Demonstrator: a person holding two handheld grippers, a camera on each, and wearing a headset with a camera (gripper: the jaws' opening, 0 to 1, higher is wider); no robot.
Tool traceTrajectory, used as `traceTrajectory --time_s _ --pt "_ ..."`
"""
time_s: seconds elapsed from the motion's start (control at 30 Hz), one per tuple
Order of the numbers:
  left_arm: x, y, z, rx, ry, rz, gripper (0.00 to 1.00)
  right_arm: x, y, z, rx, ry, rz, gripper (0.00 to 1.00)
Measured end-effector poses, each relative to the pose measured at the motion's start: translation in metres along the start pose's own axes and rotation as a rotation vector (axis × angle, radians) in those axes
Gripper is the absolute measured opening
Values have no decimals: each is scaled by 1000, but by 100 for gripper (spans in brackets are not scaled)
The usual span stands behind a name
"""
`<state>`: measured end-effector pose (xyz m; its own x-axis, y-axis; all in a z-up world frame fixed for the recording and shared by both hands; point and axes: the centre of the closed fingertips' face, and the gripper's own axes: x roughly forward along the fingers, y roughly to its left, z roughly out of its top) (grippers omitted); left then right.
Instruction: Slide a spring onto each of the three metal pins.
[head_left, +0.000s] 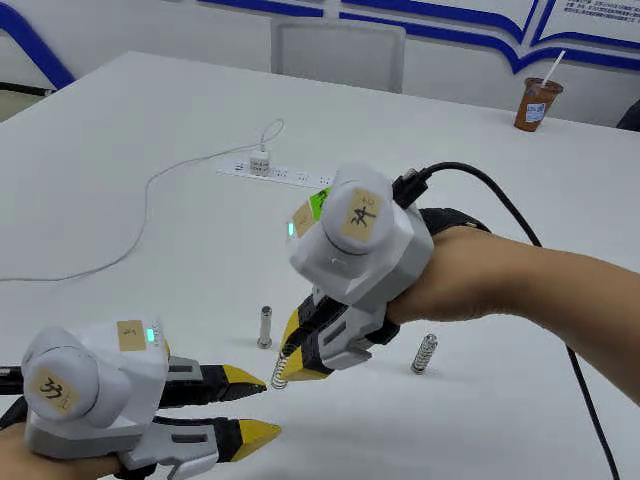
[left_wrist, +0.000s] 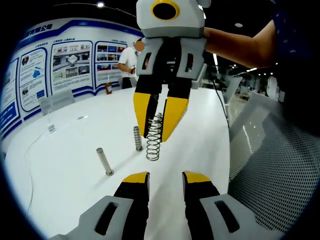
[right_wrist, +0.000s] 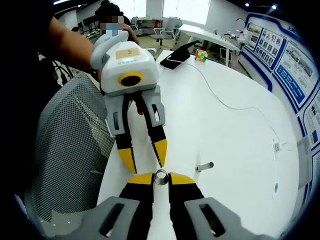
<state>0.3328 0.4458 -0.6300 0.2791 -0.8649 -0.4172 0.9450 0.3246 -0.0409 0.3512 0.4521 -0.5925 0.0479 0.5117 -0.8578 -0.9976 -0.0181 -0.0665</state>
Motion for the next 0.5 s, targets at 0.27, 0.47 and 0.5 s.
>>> traceTrajectory --time_s 0.27,0.47,0.5 --pt "-2 6 -1 -9 5 21 34 -7 -24 0 13 14 -49 12" --pt "-4 8 -3 -17 8 33 37 -9 -43 4 34 13 -78 12" --pt "-5 9 -3 -20 7 37 38 -8 -47 5 37 14 -82 12"
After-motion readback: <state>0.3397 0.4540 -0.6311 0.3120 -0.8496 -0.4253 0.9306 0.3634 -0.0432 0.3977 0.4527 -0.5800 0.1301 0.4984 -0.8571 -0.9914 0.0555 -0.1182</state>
